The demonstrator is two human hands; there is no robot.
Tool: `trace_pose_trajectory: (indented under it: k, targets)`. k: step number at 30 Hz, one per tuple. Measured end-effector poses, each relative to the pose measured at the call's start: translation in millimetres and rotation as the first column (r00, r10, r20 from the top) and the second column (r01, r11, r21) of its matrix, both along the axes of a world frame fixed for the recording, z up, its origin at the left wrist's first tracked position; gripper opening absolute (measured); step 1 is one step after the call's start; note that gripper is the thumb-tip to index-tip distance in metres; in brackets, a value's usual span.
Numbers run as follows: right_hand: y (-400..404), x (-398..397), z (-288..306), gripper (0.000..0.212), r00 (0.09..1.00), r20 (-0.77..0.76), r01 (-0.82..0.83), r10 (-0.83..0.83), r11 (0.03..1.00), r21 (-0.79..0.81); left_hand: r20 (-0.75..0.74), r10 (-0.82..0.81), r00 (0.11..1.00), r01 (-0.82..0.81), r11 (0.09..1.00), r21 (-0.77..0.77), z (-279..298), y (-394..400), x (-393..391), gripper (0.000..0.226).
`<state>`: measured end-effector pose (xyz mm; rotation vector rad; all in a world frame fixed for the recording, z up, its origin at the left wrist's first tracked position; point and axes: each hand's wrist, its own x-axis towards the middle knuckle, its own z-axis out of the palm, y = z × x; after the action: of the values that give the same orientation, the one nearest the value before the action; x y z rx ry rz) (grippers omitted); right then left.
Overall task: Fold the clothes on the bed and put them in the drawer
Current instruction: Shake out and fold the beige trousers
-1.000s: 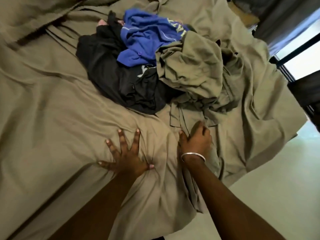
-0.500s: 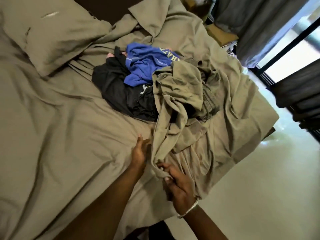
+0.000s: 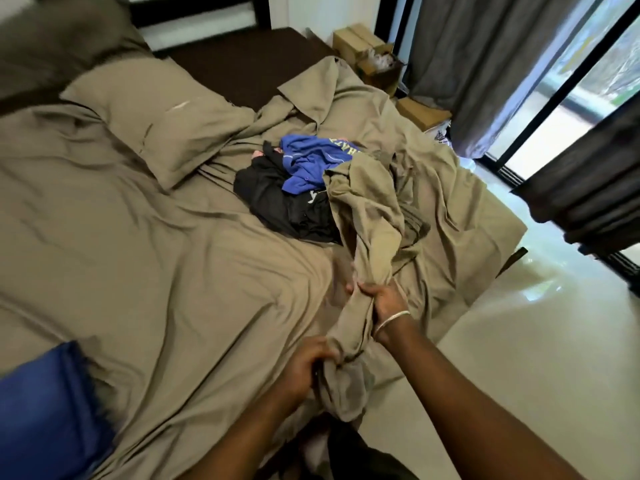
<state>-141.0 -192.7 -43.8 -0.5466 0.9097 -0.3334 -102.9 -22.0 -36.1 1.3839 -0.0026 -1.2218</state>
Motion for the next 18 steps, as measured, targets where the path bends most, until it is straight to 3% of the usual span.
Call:
trace_pose_trajectory:
  k: [2, 3, 5, 6, 8, 10, 12, 14, 15, 16, 18]
  targets:
    - [20.4, 0.2, 22.2, 0.039, 0.999, 0.001, -0.046, 0.047, 0.985, -0.164, -0.328, 0.286, 0.9, -0.314, 0.949, -0.034, 4.7, 11.1, 7.5, 0.042]
    - [31.4, -4.9, 34.4, 0.043, 0.994, 0.027, -0.099, 0.109, 0.963, -0.25, -0.421, 0.316, 0.85, -0.368, 0.929, -0.045, 7.2, 12.7, 11.9, 0.051]
    - [50.5, -17.2, 46.1, 0.038, 0.97, -0.005, -0.213, 0.242, 0.847, -0.488, -0.43, 0.322, 0.843, -0.392, 0.916, -0.083, 14.8, 12.0, 23.4, 0.06]
    - [61.8, -28.0, 53.1, 0.019, 0.946, -0.046, -0.286, 0.32, 0.761, -0.582, -0.434, 0.315, 0.844, -0.393, 0.914, -0.103, 22.7, 12.9, 26.9, 0.063]
    - [78.5, -43.2, 60.5, 0.034, 0.866, -0.098, -0.418, 0.491, 0.602, -0.68, -0.479, 0.282, 0.831, -0.409, 0.894, -0.184, 38.8, 9.9, 35.8, 0.066]
    - [85.4, -57.1, 63.2, 0.041, 0.758, -0.052, -0.515, 0.65, 0.548, -0.659, -0.381, 0.248, 0.891, -0.336, 0.923, -0.186, 55.9, -1.8, 40.5, 0.057]
    - [82.8, -73.7, 53.4, 0.037, 0.769, 0.051, -0.527, 0.637, 0.677, -0.514, -0.131, 0.121, 0.984, -0.134, 0.986, -0.096, 67.8, -16.2, 37.6, 0.029]
    - [73.3, -89.2, 47.1, 0.043, 0.919, 0.116, -0.351, 0.376, 0.917, -0.191, 0.087, 0.071, 0.994, -0.072, 0.997, 0.01, 73.0, -28.5, 25.7, 0.018]
    - [65.1, -95.7, 41.8, 0.049, 0.972, 0.084, -0.215, 0.218, 0.975, -0.048, 0.159, 0.037, 0.987, -0.042, 0.999, 0.034, 76.1, -34.0, 17.7, 0.021]
    - [55.9, -103.1, 36.2, 0.048, 0.996, 0.019, -0.086, 0.085, 0.996, 0.031, 0.198, 0.004, 0.98, -0.013, 0.999, 0.046, 84.7, -35.9, 5.5, 0.025]
    - [34.1, -111.2, 29.5, 0.047, 0.99, -0.138, -0.001, 0.008, 0.999, 0.048, 0.229, -0.094, 0.969, 0.092, 0.996, 0.02, 96.9, -36.8, -18.0, 0.045]
